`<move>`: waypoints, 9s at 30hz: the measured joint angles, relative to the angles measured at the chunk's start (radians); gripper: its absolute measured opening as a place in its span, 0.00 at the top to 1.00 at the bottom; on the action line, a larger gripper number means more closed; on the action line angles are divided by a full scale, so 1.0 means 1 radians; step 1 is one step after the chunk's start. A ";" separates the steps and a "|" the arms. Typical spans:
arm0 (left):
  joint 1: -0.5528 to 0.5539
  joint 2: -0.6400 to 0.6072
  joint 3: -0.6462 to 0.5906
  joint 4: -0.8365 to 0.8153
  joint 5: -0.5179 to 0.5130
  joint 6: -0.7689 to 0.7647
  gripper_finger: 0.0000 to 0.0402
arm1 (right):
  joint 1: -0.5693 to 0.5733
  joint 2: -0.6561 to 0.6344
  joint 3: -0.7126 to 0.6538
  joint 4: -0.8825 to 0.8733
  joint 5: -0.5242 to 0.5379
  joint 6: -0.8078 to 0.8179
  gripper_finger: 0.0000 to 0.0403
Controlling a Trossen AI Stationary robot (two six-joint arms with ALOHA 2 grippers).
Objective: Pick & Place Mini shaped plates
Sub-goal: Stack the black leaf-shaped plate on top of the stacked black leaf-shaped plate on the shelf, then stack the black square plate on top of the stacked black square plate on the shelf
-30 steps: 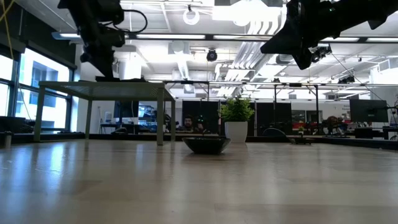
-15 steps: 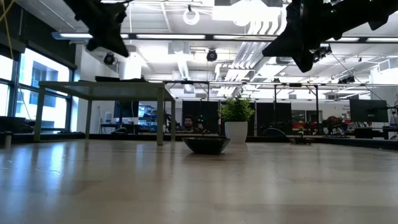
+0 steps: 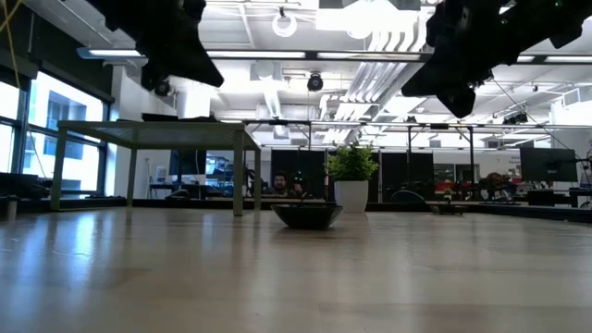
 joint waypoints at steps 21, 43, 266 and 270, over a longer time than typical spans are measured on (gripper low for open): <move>-0.053 0.501 0.100 0.189 -0.042 -0.762 0.71 | 0.001 0.000 0.000 -0.004 -0.051 -0.088 0.98; 0.025 0.664 0.163 0.199 0.130 -0.791 0.73 | 0.001 0.000 0.000 -0.008 -0.039 -0.121 0.98; -0.179 0.138 -0.139 0.617 -0.034 0.074 1.00 | -0.566 0.000 0.159 -0.407 0.017 0.147 1.00; -0.178 0.138 -0.140 0.616 -0.038 0.074 1.00 | -0.712 0.002 0.151 -0.460 -0.002 0.170 0.98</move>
